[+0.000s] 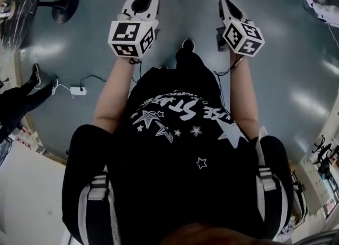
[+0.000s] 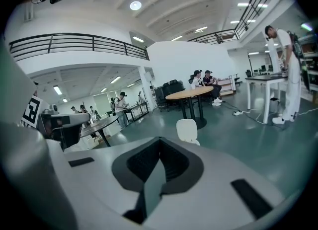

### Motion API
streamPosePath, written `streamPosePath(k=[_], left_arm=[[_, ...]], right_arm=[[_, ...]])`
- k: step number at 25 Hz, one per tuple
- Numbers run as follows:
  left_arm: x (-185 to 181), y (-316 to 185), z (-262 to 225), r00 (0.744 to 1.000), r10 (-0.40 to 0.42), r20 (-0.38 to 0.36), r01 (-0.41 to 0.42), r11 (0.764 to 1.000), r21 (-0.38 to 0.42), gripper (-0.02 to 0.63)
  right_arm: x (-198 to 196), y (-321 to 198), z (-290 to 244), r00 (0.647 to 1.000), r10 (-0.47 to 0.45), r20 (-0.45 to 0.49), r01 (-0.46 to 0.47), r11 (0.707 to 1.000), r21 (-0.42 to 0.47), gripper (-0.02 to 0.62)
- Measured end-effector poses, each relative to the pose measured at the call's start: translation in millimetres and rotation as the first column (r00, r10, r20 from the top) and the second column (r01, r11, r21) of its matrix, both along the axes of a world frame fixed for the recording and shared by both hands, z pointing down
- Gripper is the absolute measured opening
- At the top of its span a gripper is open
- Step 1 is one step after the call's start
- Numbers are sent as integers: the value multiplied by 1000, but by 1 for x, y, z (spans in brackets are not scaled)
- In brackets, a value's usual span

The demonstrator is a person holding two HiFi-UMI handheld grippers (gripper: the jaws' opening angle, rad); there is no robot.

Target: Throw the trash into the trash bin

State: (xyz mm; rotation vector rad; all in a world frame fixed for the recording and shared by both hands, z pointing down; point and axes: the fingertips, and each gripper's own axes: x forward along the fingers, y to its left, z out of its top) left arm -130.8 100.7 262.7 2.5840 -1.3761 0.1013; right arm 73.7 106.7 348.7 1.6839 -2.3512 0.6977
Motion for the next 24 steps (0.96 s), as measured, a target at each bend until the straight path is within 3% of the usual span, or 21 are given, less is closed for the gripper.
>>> streamPosePath(k=[10,24], left_arm=[[-38,56,-9,999,10,-42,-9,1000,28,9],[-76,113,-13,997,7,-71,-5,999,41,9]], right_arm=[[-41,64,-5,999,-16,-51,16,1000,13,6],[-63,131,-11,994,-14,-113,17,1000,26,6]])
